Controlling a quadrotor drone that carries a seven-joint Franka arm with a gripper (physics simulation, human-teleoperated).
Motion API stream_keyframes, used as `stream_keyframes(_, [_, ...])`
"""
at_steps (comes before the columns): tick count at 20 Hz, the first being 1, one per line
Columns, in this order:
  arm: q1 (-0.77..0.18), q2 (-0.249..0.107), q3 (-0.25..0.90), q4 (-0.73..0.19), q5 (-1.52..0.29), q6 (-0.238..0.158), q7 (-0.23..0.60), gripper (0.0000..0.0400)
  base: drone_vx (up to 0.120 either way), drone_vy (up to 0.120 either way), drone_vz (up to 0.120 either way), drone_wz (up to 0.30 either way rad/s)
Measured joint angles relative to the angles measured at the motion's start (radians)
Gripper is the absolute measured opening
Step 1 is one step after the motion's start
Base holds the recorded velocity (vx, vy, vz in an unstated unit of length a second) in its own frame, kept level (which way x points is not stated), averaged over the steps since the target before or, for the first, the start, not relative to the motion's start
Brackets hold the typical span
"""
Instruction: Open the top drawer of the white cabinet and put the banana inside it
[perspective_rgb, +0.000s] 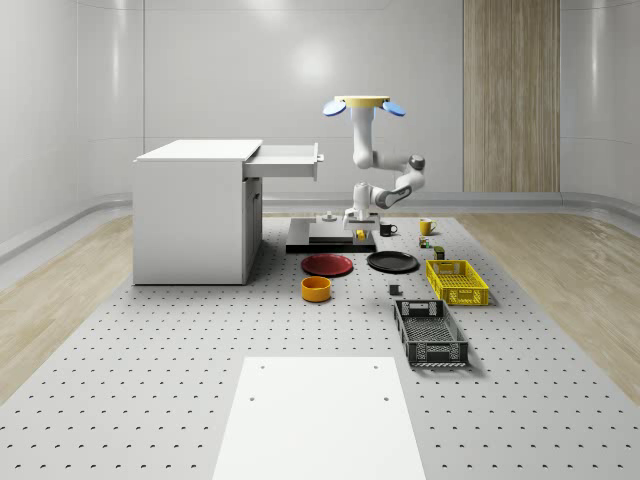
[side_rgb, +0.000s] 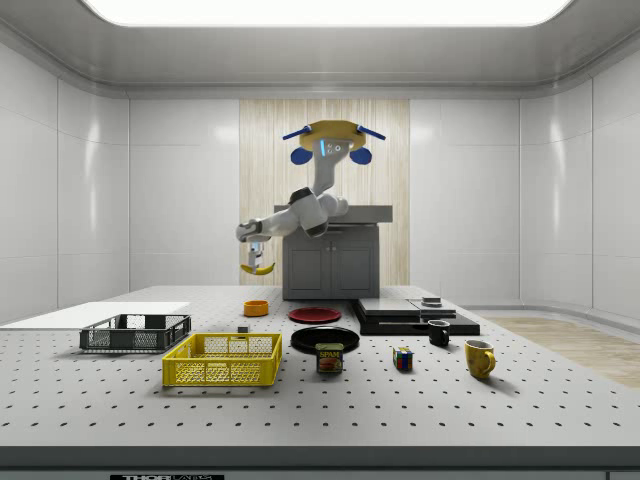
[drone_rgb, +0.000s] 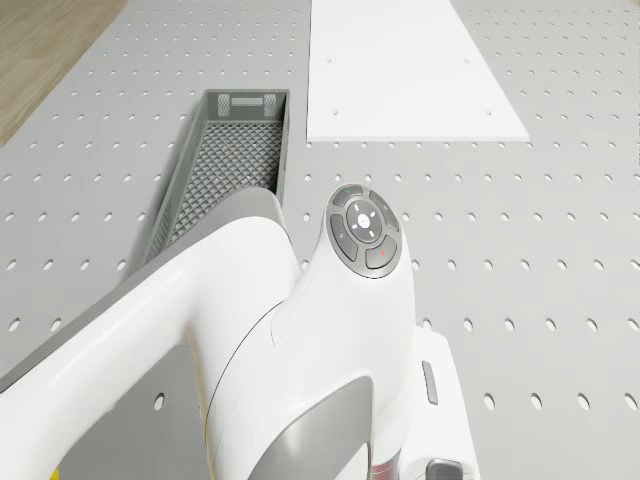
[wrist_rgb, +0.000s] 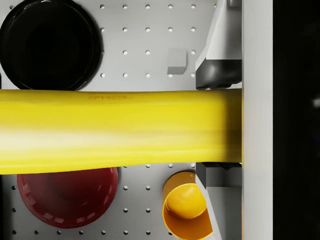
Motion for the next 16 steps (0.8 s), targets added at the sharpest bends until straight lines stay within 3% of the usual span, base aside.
stream_keyframes(16, [0.003,-0.007,0.0,0.0,-0.003,0.006,-0.002,0.019,-0.12,0.0,0.12,0.0])
